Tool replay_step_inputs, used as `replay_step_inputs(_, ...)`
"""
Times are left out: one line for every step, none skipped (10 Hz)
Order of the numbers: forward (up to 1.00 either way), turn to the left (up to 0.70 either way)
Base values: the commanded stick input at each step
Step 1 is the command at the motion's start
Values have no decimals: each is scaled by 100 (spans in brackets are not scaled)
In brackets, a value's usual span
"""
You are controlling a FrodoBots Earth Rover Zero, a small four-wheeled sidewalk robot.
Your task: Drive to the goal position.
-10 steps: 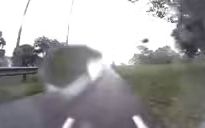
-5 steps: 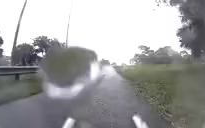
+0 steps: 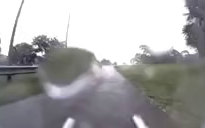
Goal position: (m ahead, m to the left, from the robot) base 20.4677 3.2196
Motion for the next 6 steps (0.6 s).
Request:
replay_step_inputs(85, -29)
replay_step_inputs(85, 0)
replay_step_inputs(85, 0)
replay_step_inputs(85, 0)
replay_step_inputs(85, 0)
replay_step_inputs(85, 0)
